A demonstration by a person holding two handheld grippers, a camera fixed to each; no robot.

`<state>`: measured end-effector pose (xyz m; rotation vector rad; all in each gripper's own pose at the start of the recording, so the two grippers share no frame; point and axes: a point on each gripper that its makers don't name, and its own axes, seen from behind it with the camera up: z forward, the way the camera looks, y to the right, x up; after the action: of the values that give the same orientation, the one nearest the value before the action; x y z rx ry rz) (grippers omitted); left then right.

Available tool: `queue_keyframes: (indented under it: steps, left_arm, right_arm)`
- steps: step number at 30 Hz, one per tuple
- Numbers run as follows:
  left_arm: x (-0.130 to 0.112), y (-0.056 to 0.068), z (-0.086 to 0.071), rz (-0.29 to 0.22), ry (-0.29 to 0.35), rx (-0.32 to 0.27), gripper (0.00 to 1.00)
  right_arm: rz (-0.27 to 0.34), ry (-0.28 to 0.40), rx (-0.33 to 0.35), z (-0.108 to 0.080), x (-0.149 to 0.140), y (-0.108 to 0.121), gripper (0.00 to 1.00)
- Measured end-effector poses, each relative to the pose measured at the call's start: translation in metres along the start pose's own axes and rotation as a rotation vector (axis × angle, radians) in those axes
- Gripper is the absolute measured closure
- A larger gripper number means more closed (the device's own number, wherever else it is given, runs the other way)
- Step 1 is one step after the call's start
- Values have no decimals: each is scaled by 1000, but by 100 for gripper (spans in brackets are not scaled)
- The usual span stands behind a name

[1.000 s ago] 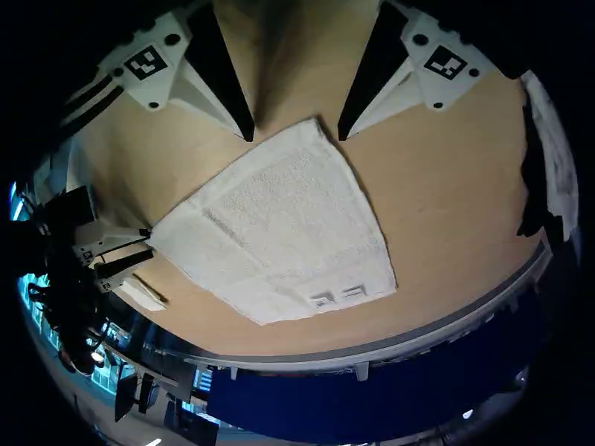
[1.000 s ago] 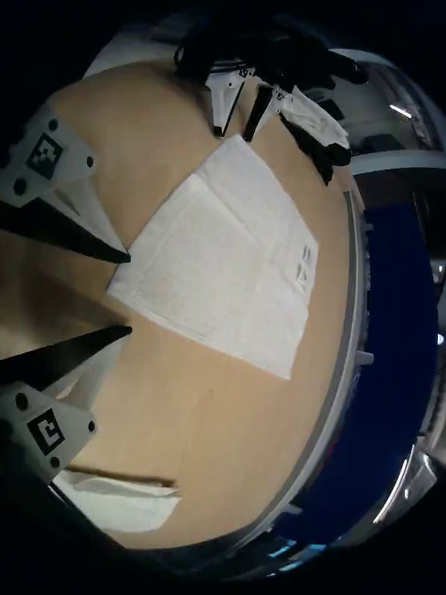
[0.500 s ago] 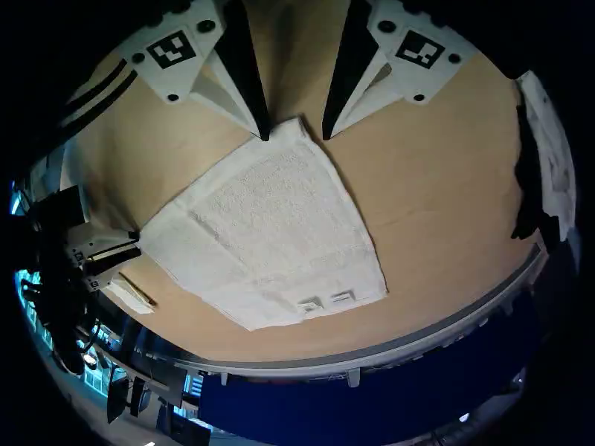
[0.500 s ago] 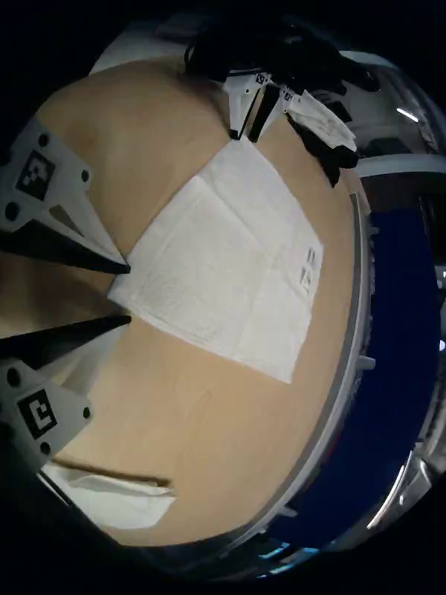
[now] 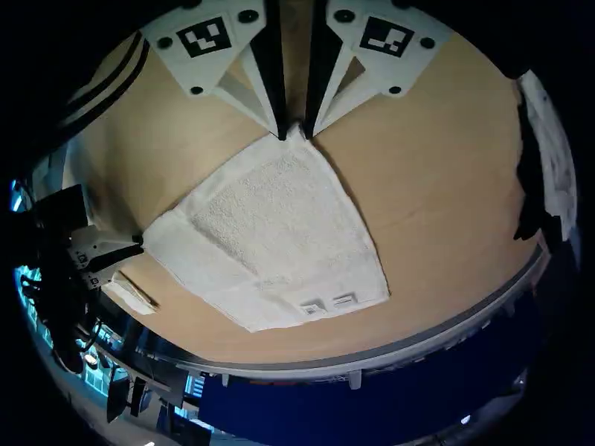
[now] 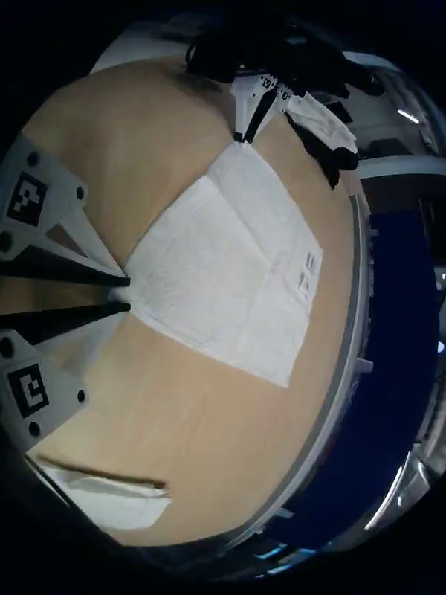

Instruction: Fold towel

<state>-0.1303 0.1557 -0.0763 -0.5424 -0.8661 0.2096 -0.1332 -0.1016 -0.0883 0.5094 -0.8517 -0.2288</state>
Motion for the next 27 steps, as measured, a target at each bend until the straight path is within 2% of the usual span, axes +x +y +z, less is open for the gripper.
queue_keyframes:
  steps: [6, 11, 17, 27]
  left_arm:
    - [3, 2, -2, -2, 11, 7, 91]
    - [3, 6, -4, -4, 11, -4, 92]
    - [7, 5, -9, -6, 15, -3, 92]
    - [18, 1, -32, -69, 33, 1, 92]
  right_arm:
    - [18, 4, 7, -2, 2, 2, 84]
    - [14, 4, 14, -4, 4, 3, 85]
    - [4, 6, 18, -6, 6, 2, 85]
    - [-4, 27, 33, -28, 22, -2, 85]
